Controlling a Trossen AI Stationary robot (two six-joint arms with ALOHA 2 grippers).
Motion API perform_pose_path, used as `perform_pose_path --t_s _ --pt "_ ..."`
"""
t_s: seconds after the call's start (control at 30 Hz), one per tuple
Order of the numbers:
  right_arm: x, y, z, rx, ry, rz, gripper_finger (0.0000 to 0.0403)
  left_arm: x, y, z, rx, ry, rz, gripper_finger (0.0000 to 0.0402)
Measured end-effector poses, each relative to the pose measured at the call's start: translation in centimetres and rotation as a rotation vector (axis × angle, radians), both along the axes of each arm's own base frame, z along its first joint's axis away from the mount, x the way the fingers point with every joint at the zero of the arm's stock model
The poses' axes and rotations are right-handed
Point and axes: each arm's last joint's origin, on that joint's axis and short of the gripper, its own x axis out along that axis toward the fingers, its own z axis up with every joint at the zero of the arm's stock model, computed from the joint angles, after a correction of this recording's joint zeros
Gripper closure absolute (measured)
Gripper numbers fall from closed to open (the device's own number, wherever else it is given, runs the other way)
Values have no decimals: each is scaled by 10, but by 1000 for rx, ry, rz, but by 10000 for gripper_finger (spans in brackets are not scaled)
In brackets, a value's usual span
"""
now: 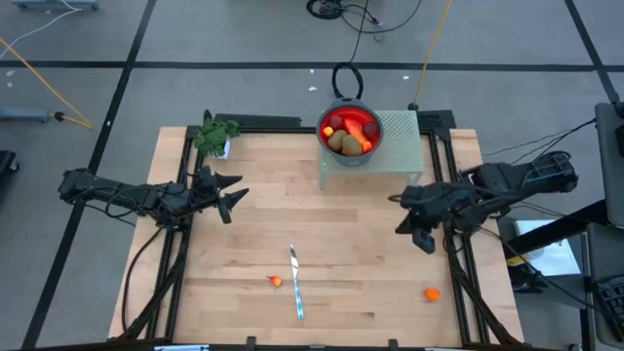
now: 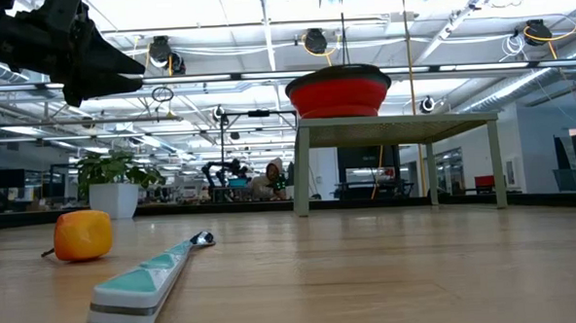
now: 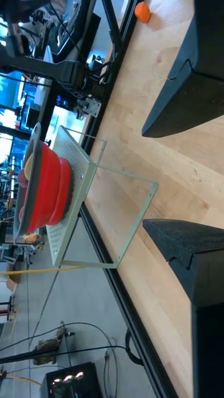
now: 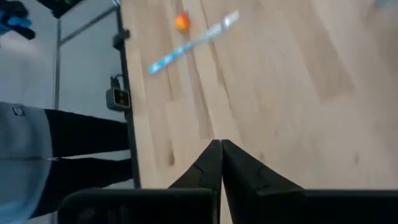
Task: Pick & Place Fruit
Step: Put the tangerine into the red strainer bowl on the shelf
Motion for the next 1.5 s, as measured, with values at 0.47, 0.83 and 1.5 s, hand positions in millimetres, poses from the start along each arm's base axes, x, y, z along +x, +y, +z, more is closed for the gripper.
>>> perform_pose_path --t_s 0.47,0.83,1.5 --pt "-7 8 -26 37 178 -51 401 0 0 0 4 7 -1 176" --pt "-11 10 -70 127 390 -103 375 0 0 0 5 8 -1 176" --pt "-16 12 -92 265 565 -176 195 0 0 -1 5 8 -1 176"
